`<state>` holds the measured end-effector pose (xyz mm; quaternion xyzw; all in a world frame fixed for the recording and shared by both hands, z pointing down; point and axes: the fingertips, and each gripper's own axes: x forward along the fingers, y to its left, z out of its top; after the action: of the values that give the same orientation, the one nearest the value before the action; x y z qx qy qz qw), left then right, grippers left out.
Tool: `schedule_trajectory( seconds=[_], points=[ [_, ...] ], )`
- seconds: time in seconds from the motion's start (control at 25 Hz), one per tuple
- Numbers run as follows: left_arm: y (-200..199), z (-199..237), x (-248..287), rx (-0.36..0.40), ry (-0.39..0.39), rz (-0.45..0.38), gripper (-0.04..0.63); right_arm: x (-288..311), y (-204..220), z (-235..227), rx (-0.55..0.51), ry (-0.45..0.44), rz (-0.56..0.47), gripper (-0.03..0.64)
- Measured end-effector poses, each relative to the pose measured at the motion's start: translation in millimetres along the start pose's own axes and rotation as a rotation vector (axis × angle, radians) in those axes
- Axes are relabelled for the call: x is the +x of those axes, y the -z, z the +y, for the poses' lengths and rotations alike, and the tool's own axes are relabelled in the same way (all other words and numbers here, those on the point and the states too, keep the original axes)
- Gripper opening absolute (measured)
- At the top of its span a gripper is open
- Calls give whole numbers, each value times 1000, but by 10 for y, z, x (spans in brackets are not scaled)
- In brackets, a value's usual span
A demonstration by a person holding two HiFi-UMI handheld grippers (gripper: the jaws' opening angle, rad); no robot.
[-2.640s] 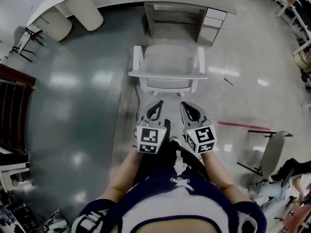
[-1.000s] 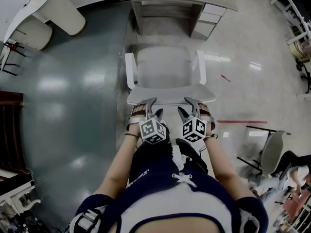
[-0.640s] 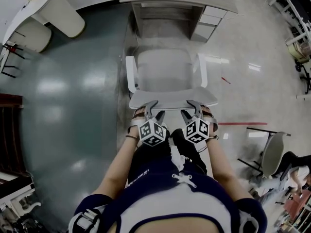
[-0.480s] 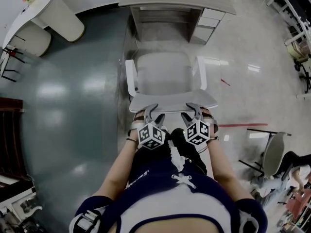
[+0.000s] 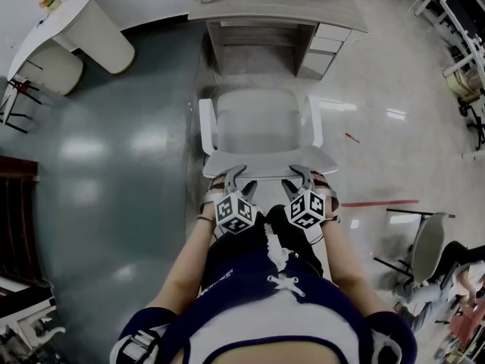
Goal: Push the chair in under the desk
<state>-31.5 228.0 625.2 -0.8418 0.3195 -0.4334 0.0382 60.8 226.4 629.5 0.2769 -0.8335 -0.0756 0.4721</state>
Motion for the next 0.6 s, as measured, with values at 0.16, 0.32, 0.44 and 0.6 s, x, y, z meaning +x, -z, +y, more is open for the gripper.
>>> schedule_trajectory(
  seconds=[0.16, 0.32, 0.44, 0.6],
  points=[
    [6, 98, 40, 8, 3, 2, 224, 54, -44, -66, -2, 10, -4, 171],
    [35, 206, 82, 12, 14, 1, 224, 133, -103, -112, 4, 15, 3, 170],
    [49, 266, 104, 15, 16, -3, 224, 177, -133, -147, 9, 1, 12, 170],
    [51, 352, 132, 27, 15, -7, 224, 223, -176, -203, 14, 3, 17, 169]
  ],
)
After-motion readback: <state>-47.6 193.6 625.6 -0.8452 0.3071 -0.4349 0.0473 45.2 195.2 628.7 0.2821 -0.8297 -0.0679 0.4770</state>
